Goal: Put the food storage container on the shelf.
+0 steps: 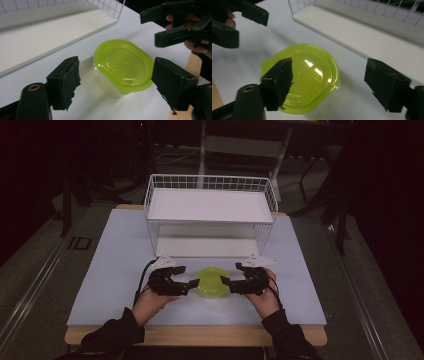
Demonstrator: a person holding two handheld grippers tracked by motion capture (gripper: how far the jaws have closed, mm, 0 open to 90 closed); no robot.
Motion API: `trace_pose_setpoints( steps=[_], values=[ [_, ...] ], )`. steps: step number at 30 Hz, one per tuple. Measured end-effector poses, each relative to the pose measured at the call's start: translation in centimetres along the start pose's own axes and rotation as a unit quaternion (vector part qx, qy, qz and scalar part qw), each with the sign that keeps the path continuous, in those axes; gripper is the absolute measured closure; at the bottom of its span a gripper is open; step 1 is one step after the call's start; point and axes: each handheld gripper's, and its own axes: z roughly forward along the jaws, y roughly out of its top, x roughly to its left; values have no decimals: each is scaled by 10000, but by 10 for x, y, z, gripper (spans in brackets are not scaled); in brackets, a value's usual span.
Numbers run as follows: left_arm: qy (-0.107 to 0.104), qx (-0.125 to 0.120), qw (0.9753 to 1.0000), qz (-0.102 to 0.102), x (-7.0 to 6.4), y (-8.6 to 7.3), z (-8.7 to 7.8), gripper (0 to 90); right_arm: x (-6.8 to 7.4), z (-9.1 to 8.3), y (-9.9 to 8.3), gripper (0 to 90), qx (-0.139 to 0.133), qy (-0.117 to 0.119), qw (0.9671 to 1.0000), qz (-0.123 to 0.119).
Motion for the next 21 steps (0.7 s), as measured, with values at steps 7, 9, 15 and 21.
trace_pose_setpoints(
  steps=[7, 9, 15, 21],
  values=[
    [27, 177, 9996, -233, 7, -3, 17, 307, -2, 15, -6, 263, 191, 70, 9997, 98],
    [17, 262, 9994, -246, 7, -4, 22, 322, -2, 17, -9, 279, 237, 94, 9996, 122],
    [-43, 445, 9986, -281, 6, -8, 29, 393, -6, 19, -16, 315, 327, 126, 9991, 250],
    [-148, 538, 9978, -345, 7, -13, 33, 504, -10, 17, -23, 371, 412, 223, 9983, 360]
  ],
)
